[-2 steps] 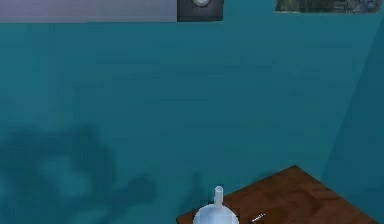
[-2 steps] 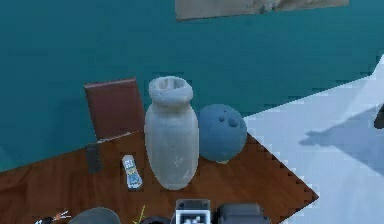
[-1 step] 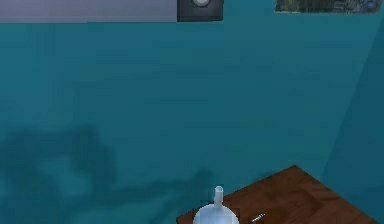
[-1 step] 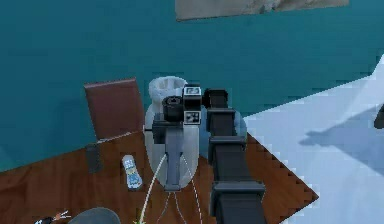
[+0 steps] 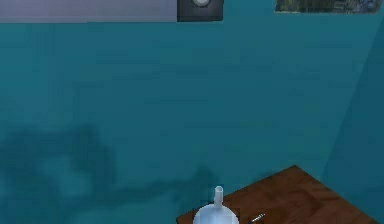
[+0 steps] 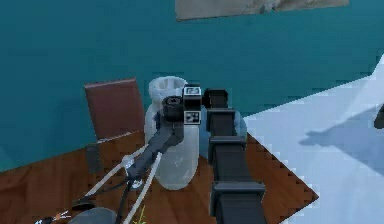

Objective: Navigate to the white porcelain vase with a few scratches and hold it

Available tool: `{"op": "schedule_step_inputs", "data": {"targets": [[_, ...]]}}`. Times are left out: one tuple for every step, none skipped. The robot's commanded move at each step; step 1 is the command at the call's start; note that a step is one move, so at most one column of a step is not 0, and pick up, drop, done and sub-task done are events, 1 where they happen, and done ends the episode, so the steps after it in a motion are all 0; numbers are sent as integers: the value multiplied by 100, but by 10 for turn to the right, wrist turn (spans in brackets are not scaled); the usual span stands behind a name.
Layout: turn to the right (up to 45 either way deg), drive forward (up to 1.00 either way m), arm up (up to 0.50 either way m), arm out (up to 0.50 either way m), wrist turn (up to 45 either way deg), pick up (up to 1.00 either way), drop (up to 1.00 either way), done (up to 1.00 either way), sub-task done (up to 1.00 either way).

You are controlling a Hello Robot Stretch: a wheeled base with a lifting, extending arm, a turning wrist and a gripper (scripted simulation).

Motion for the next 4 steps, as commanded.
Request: {"op": "schedule_step_inputs", "data": {"targets": [[0, 0, 0, 0, 450, 0, 0, 0, 0], [0, 0, 0, 0, 450, 0, 0, 0, 0], [0, 0, 0, 0, 330, 0, 0, 0, 0], [0, 0, 0, 0, 0, 100, 0, 0, 0]]}}
